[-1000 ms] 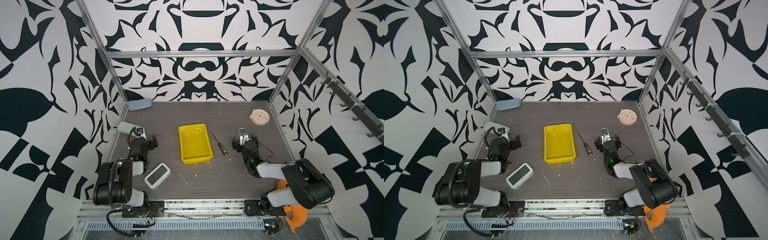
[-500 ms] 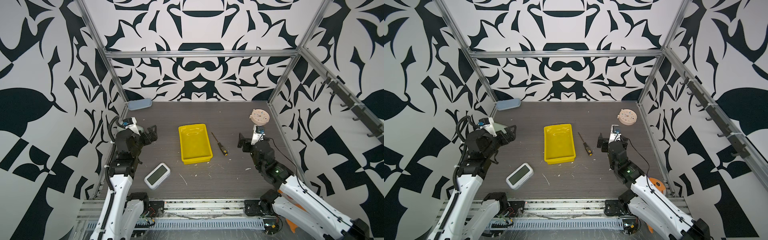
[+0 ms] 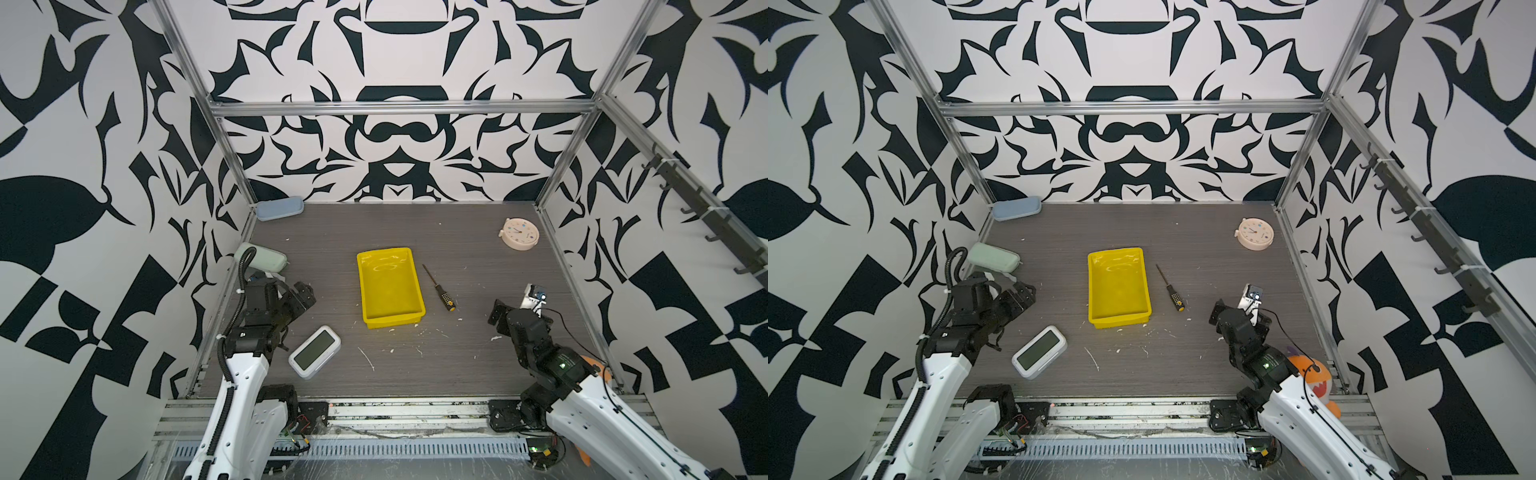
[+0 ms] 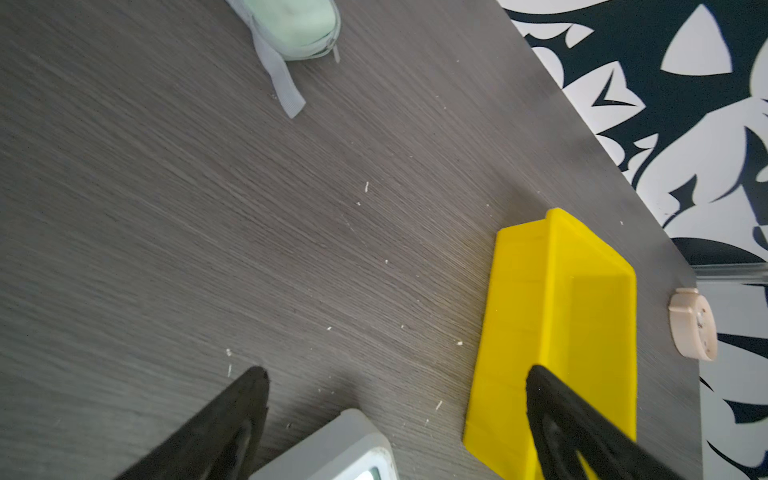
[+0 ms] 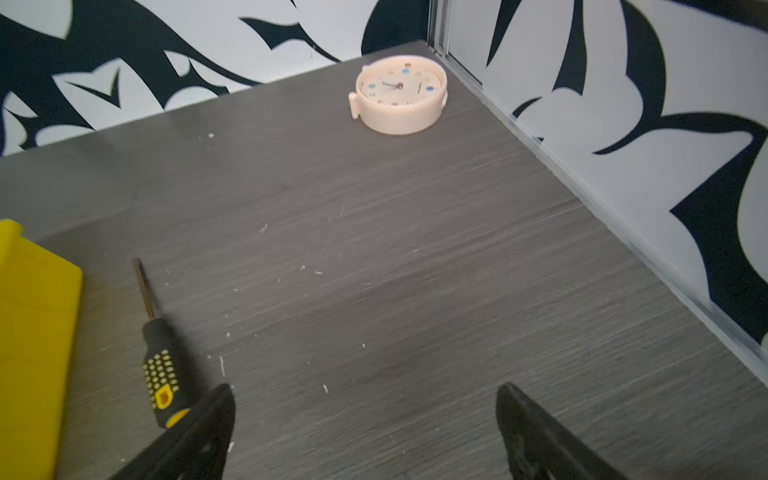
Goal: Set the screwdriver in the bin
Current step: 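Lower the right gripper over the black-and-yellow screwdriver handle and close it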
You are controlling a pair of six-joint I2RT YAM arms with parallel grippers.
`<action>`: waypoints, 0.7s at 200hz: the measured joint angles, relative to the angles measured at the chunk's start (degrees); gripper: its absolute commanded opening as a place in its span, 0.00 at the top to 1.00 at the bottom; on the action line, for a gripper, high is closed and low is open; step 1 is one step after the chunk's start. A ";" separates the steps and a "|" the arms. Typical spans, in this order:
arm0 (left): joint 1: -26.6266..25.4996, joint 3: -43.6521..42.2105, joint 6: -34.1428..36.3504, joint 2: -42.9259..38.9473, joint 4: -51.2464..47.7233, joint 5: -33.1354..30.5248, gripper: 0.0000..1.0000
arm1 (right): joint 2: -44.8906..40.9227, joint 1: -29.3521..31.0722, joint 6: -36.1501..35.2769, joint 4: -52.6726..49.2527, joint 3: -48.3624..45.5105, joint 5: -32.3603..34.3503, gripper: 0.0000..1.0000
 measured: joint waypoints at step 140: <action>-1.25 -10.54 -6.10 -3.67 8.79 0.42 0.01 | 2.54 0.00 0.52 4.00 -2.45 -1.49 0.00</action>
